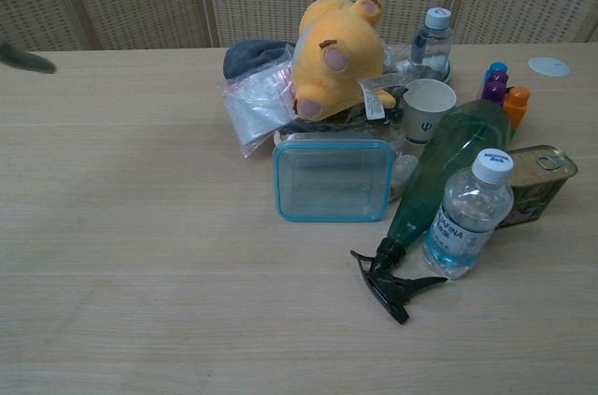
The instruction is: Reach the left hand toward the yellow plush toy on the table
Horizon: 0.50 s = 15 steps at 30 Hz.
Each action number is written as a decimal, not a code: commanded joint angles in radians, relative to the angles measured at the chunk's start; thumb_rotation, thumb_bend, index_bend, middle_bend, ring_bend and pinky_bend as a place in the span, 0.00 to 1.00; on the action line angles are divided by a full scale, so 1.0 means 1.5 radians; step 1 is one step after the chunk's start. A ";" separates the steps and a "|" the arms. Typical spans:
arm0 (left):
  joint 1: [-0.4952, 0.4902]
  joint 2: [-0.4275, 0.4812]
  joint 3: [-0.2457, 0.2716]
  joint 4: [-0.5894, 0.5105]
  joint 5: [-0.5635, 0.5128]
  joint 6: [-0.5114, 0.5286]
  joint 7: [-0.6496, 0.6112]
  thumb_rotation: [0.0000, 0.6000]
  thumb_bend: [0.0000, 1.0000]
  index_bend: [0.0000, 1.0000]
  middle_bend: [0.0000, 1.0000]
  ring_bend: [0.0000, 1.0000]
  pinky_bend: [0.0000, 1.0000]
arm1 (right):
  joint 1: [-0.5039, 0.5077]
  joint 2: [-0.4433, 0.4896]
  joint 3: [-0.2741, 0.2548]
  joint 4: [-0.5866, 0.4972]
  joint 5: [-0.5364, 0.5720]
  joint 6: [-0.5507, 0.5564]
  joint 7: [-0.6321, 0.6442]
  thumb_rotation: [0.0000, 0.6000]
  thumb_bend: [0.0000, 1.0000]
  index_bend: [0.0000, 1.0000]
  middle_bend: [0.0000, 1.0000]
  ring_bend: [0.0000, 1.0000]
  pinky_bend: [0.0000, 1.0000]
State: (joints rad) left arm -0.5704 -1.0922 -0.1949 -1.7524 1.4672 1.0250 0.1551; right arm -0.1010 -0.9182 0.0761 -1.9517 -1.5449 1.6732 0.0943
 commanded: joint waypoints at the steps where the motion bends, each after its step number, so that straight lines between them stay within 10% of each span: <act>1: -0.087 -0.050 -0.034 0.028 -0.039 -0.088 0.055 1.00 0.00 0.00 0.00 0.00 0.00 | -0.001 0.002 -0.001 0.000 -0.002 0.002 0.004 0.84 0.00 0.00 0.00 0.00 0.00; 15: -0.256 -0.174 -0.077 0.165 -0.124 -0.189 0.129 1.00 0.00 0.00 0.00 0.00 0.00 | -0.004 0.013 0.000 0.001 0.001 0.008 0.030 0.84 0.00 0.00 0.00 0.00 0.00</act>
State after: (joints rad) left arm -0.9340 -1.3354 -0.3005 -1.5202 1.2972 0.7538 0.3364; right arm -0.1072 -0.8994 0.0765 -1.9509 -1.5428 1.6844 0.1391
